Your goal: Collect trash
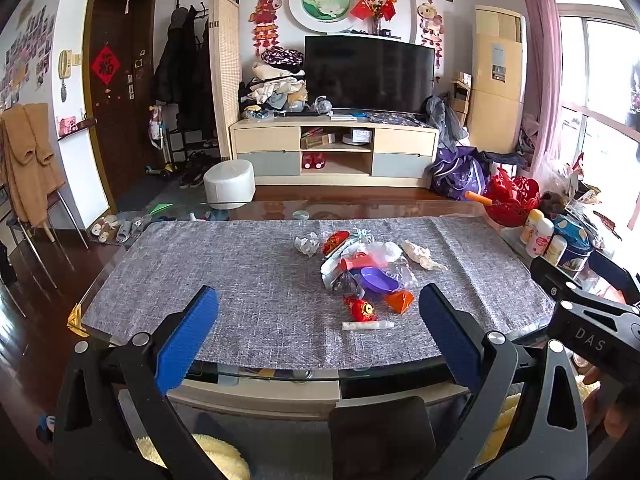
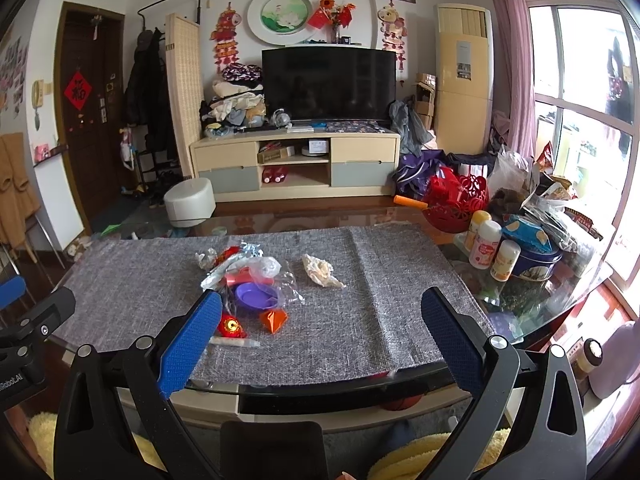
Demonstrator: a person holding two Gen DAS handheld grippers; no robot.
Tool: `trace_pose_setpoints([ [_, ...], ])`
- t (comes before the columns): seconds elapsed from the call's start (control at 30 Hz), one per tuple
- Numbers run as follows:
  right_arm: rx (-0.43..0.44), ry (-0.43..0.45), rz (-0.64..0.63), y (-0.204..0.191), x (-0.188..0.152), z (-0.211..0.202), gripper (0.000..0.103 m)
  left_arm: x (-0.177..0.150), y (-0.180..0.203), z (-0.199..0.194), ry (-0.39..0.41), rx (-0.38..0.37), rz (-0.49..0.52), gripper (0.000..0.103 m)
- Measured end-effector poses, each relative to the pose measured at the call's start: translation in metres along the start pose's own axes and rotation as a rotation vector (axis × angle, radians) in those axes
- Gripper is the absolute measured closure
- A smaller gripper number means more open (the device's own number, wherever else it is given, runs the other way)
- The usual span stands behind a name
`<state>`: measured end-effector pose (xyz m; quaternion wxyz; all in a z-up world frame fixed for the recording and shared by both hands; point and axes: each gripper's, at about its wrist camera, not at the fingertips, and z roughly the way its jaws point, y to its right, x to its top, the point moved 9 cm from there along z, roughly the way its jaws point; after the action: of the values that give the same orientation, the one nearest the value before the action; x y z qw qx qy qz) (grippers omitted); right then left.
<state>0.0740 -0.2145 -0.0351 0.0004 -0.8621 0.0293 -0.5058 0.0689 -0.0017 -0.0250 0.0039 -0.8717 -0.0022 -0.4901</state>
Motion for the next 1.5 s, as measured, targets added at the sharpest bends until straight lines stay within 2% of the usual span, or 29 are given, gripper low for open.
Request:
trace_pose_setpoints([
  [0.2, 0.032, 0.004, 0.022, 0.009, -0.004, 0.007, 0.003, -0.004, -0.005, 0.007, -0.006, 0.023, 0.004, 0.008],
  [0.3, 0.002, 0.024, -0.002, 0.015, -0.002, 0.011, 0.003, -0.007, -0.008, 0.014, -0.013, 0.035, 0.008, 0.008],
  [0.4, 0.024, -0.011, 0.042, 0.02, -0.007, 0.024, 0.003, -0.012, -0.011, 0.025, -0.03, 0.043, 0.014, 0.008],
  [0.6, 0.028, -0.098, 0.046, 0.023, -0.031, 0.058, 0.003, -0.026, -0.016, 0.054, -0.086, 0.048, 0.023, 0.008],
  [0.83, 0.041, -0.208, 0.007, 0.012, -0.056, 0.1, 0.003, -0.054, -0.016, 0.105, -0.197, 0.056, 0.054, 0.008],
  [0.97, 0.058, -0.268, 0.031, 0.009, -0.068, 0.13, 0.003, -0.067, -0.018, 0.129, -0.249, 0.067, 0.069, 0.008],
  [1.17, 0.101, -0.34, 0.04, -0.001, -0.085, 0.173, 0.003, -0.087, -0.017, 0.161, -0.317, 0.032, 0.059, 0.008],
  [1.37, 0.187, -0.409, 0.023, -0.024, -0.102, 0.21, 0.003, -0.109, -0.004, 0.187, -0.379, -0.011, 0.11, 0.008],
  [1.43, 0.205, -0.421, 0.011, -0.031, -0.105, 0.22, 0.005, -0.116, -0.002, 0.196, -0.408, -0.025, 0.107, 0.008],
  [1.5, 0.217, -0.429, -0.001, -0.038, -0.107, 0.23, 0.018, -0.119, -0.001, 0.204, -0.424, -0.034, 0.092, 0.008],
])
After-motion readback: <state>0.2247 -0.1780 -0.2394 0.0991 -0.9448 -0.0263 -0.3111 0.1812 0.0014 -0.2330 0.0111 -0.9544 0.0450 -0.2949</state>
